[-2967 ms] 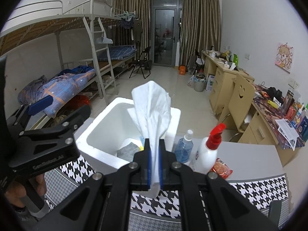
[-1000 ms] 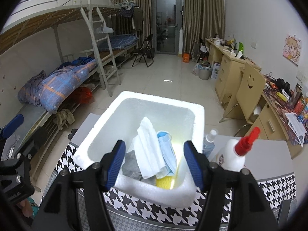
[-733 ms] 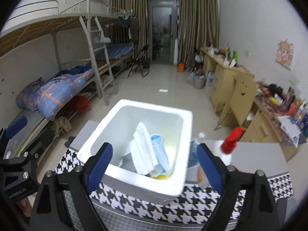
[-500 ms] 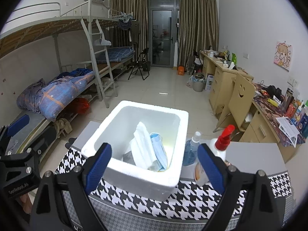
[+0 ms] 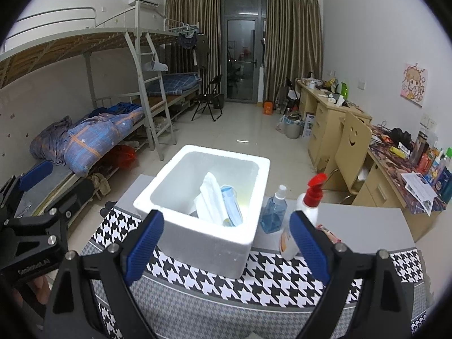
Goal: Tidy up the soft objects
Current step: 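Withdraw both open tools from the foam box, then move both tools back over the table toward the remaining items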
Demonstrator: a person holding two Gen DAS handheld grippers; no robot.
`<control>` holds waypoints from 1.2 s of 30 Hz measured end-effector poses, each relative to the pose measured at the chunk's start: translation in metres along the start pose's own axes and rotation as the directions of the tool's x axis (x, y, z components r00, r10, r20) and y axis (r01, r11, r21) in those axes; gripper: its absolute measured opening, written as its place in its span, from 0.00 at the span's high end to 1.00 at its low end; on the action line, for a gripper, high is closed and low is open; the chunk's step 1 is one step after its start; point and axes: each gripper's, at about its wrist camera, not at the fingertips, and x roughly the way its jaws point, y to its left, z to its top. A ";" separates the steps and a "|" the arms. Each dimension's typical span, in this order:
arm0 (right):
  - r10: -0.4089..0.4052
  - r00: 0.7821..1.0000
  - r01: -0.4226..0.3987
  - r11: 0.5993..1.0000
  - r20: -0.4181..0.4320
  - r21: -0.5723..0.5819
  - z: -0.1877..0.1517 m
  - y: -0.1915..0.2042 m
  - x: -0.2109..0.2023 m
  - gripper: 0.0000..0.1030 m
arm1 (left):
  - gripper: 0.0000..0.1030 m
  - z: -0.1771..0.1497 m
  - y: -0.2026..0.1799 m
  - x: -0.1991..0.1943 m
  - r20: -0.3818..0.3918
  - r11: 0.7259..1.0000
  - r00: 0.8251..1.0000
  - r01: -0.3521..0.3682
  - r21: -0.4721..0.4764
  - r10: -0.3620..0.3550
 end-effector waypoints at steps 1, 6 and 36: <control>0.004 1.000 -0.004 1.000 0.004 0.001 -0.001 0.000 -0.003 0.10 | 0.01 -0.001 -0.001 -0.002 0.000 1.000 1.000 -0.001 0.003 0.001; 0.003 1.000 -0.003 1.000 0.027 0.003 -0.009 0.000 -0.019 0.10 | 0.01 -0.003 -0.004 -0.017 0.018 1.000 1.000 0.004 0.010 -0.005; -0.015 0.997 0.013 1.000 0.081 0.019 -0.053 -0.009 -0.083 0.10 | 0.01 -0.025 -0.022 -0.087 0.080 0.996 0.993 0.080 0.036 -0.083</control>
